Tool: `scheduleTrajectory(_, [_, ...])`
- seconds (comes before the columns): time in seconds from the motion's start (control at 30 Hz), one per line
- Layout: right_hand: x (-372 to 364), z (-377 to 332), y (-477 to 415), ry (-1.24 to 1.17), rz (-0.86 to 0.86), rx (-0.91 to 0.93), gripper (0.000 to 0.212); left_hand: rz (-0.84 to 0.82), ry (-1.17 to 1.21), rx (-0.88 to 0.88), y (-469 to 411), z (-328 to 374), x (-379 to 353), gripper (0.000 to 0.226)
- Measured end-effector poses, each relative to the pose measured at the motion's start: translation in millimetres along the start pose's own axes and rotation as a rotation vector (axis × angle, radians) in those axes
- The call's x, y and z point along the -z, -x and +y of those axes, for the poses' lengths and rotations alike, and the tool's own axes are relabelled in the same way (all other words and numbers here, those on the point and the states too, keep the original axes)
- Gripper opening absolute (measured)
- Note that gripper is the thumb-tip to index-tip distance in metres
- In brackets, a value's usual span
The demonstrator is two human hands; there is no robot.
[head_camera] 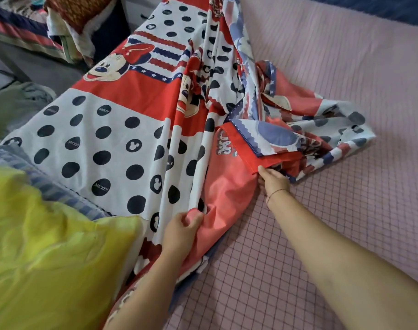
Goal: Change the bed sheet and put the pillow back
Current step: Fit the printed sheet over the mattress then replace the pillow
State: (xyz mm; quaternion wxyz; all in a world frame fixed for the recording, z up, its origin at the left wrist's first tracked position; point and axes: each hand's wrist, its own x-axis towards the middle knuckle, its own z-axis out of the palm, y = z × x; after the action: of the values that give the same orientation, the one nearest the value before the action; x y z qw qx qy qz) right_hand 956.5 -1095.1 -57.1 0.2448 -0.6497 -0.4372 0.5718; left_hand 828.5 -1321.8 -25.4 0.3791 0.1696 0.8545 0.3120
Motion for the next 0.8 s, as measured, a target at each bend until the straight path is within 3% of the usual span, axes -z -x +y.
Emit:
scheduleTrajectory(0.13, [14, 1, 10, -0.166, -0.003, -0.037, 0.007, 0.072, 0.06, -0.077, 13, 1, -6, 0.024])
scheduleTrajectory(0.23, [54, 11, 16, -0.212, 0.083, -0.075, 0.018, 0.058, 0.082, -0.09, 36, 4, -14, 0.027])
scheduleTrajectory(0.47, [194, 34, 67, -0.296, 0.309, -0.058, 0.023, -0.079, 0.08, -0.118, 107, -4, -56, 0.036])
scheduleTrajectory(0.57, [248, 42, 95, -0.327, 0.375, -0.044, 0.022, -0.096, -0.014, -0.202, 138, -5, -73, 0.047])
scheduleTrajectory(0.8, [360, 64, 147, -0.379, 0.476, 0.012, 0.01, -0.087, -0.159, -0.272, 210, -17, -116, 0.044])
